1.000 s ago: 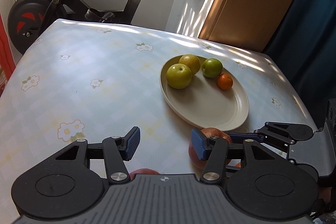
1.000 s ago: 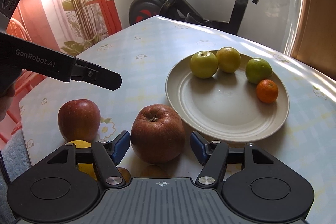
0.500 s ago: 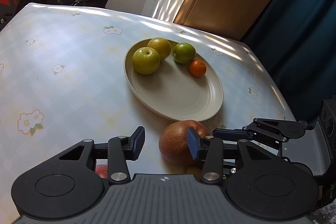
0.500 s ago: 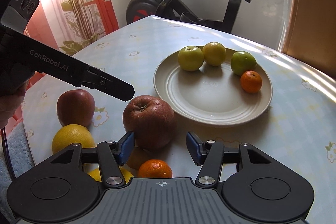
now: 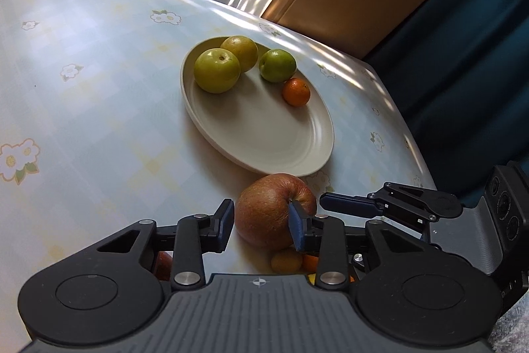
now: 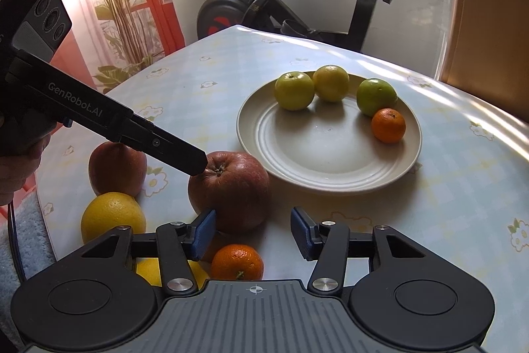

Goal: Organize fruits
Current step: 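Close the left gripper around the red apple, then lift the red apple with the left gripper and carry it over the plate, then lower the red apple onto the plate and open the left gripper, then withdraw the left tool from the plate while the right tool moves to a tangerine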

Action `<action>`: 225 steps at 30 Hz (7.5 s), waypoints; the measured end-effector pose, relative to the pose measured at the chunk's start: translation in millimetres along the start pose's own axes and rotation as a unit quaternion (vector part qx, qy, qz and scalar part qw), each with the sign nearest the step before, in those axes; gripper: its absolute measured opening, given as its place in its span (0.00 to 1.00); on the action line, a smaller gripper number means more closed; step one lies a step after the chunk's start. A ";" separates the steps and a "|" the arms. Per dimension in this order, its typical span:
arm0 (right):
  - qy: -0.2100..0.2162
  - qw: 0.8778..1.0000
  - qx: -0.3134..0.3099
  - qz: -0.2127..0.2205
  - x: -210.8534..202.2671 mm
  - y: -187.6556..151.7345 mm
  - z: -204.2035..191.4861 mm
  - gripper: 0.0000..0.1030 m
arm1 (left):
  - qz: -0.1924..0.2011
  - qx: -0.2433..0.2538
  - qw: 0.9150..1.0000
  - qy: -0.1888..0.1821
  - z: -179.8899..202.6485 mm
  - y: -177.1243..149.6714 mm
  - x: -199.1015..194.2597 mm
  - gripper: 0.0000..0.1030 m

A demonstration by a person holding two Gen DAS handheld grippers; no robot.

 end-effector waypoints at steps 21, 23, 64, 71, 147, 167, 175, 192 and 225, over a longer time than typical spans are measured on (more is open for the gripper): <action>0.055 0.998 0.022 0.000 17.1 2.2 -3.0 0.49 | -0.006 -0.006 1.000 -0.023 -3.0 0.5 3.8 0.31; 0.055 0.998 0.018 0.002 16.9 2.6 -3.9 0.49 | -0.006 -0.005 1.000 -0.023 -2.5 0.7 3.2 0.31; 0.064 0.997 0.028 0.013 14.9 4.6 -1.3 0.49 | 0.000 0.003 1.000 -0.012 -1.2 5.3 -0.1 0.26; 0.063 0.998 0.023 0.005 20.6 5.8 -3.9 0.52 | -0.009 0.013 1.000 -0.002 2.7 5.3 7.2 0.28; 0.066 0.995 0.037 0.063 50.5 55.1 52.9 0.52 | 0.015 0.050 0.998 0.043 19.5 71.9 26.7 0.29; 0.035 0.997 0.029 0.055 92.6 73.3 79.5 0.52 | 0.023 0.013 0.999 0.042 -3.9 101.4 60.6 0.29; 0.018 0.997 0.033 0.061 101.5 77.7 84.0 0.52 | 0.029 0.007 0.999 0.044 -7.8 106.9 64.1 0.29; -0.003 0.998 0.023 0.057 98.8 79.8 80.0 0.53 | 0.061 0.048 0.993 0.088 4.0 100.4 27.3 0.45; -0.013 0.995 0.085 0.056 -0.7 16.8 39.6 0.59 | 0.108 0.047 0.970 0.212 -1.4 -10.6 -117.9 0.53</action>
Point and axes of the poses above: each gripper's, at about its wrist camera, not at the fingertips, and x roughly the way its jaws point, z to its right, y to its top, the point moved 4 cm from there along x, roughly the way its jaws point, and after that the axes turned 15 degrees about -y, right-handed, at the moved point
